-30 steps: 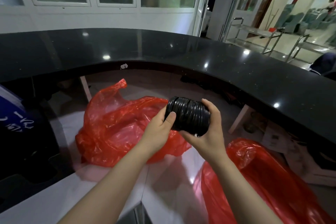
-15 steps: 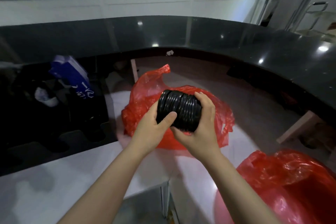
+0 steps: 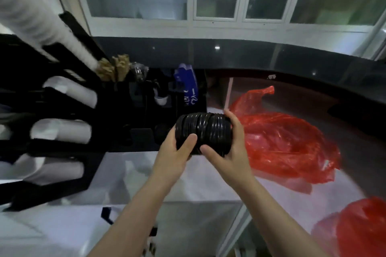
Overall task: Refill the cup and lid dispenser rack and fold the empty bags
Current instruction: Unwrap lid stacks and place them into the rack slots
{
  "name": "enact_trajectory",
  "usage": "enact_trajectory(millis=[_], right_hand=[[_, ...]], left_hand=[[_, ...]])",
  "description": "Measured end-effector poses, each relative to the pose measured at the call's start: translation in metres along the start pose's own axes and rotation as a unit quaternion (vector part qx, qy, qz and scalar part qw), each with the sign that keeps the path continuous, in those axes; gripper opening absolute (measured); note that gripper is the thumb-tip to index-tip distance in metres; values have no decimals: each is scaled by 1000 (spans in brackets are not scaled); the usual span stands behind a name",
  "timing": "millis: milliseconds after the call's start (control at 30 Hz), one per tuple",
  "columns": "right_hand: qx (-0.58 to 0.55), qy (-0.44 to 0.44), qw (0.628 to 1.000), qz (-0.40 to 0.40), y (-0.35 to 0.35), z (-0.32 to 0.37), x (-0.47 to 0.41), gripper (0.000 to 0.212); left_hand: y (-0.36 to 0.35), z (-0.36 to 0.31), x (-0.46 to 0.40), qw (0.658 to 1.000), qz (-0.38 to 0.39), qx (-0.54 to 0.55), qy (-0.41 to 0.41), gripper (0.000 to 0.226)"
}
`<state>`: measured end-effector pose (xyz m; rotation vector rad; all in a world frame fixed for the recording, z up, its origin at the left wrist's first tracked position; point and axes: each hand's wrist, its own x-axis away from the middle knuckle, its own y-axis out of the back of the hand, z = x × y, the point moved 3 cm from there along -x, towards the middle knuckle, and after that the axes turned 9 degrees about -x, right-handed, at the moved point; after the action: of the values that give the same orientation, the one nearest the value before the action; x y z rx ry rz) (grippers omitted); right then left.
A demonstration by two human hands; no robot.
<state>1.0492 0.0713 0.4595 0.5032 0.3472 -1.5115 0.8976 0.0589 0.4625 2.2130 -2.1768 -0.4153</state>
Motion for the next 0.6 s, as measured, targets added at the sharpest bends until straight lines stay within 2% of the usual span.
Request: enact_trajectory(millis=[133,267,433,600], right_hand=[[40,3,997,61,-68,25,27,83],[57,8,994,97,-119,37,62,91],[62,1,991,117,-146,38,86,102],[61,-53,991,103,-152,33,81,108]], left_hand=[[67,13,43,1000,-14,-1,20,42],[115,31,83,999,-32,-16,28,25],[140,43,111,999,-33,-3,38,35],[144,52,101,996,-34,23,77,43]])
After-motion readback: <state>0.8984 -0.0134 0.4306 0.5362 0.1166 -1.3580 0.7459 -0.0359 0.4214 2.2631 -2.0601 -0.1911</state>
